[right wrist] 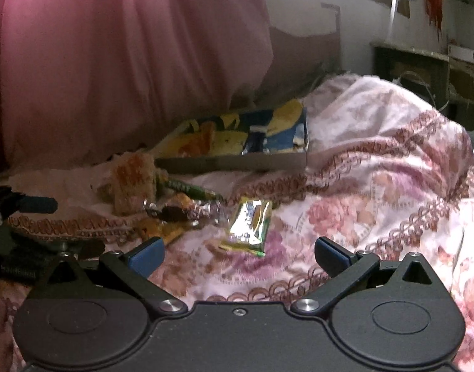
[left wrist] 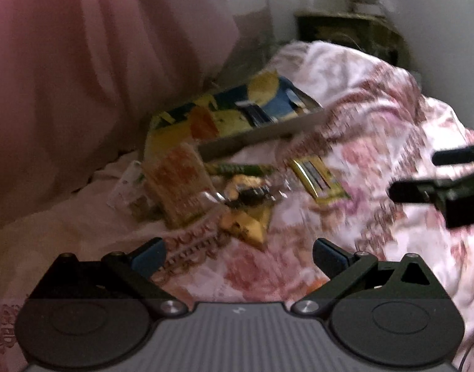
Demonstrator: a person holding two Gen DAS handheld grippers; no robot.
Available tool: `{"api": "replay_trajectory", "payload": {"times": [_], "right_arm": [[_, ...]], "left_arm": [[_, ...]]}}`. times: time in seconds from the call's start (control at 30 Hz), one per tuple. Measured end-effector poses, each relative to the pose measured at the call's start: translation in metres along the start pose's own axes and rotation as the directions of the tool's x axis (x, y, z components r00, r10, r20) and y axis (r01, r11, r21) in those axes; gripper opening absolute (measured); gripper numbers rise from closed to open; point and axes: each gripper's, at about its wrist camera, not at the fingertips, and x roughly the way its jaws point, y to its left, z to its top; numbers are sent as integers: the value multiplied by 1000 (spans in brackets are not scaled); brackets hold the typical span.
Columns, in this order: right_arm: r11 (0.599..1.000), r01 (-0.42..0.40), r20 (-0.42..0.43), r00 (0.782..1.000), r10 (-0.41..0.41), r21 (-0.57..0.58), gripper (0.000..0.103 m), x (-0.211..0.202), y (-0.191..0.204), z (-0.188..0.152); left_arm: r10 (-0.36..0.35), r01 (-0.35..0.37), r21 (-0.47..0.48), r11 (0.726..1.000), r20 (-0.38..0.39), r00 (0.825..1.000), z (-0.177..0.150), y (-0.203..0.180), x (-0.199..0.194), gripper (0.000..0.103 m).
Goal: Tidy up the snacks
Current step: 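Withdraw the right gripper from the tray back toward the snacks, then close the left gripper on the mandarin orange while the right gripper approaches the yellow biscuit packet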
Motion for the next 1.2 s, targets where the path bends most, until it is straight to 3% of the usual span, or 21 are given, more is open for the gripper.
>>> {"api": "replay_trajectory", "payload": {"times": [0.27,0.67,1.2], "right_arm": [[1000,15,-79,997,-14,17,102,17,-4,-8],[999,17,-140,990,-12,32,102,34,-7,-11],[998,-51,-213,975,59,43,102,61,-8,-17]], "left_arm": [[-92,94,21,995,-82,992,-15,-12,14,103],[-87,90,16,996,-158,984,-26,-17,34,103],[-163,176,73,982,-153,975,-39,-29,41,103]]}}
